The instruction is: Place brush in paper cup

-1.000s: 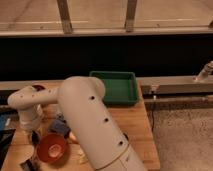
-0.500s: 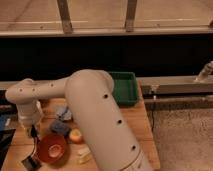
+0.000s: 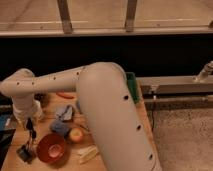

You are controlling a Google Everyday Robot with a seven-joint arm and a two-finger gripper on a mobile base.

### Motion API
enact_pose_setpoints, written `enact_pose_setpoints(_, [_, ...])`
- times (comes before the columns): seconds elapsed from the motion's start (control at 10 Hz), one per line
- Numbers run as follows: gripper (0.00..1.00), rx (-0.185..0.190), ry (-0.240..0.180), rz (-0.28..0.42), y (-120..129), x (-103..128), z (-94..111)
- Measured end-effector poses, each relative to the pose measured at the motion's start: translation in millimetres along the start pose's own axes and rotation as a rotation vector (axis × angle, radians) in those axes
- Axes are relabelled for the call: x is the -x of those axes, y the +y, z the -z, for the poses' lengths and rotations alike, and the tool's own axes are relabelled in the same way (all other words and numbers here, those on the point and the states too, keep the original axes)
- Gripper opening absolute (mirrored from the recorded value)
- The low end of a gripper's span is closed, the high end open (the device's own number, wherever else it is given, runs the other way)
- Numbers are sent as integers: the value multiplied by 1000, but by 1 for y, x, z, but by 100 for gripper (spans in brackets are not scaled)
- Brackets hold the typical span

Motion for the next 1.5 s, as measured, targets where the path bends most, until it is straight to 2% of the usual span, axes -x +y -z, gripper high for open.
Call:
enact_pose_setpoints(0.3, [0,-57,-54,14,3,10,37])
enact_pose_setpoints(0.5, [0,-109,-103,-3,-14,25,75])
enact_pose_setpoints(0.8, [0,-127,-186,-26,-37,44,126])
enact_pose_setpoints(1.1, [0,-121,-283,-42,-45,59,186])
enact_pose_setpoints(1.5, [0,-121,-279,-42,-45,59,183])
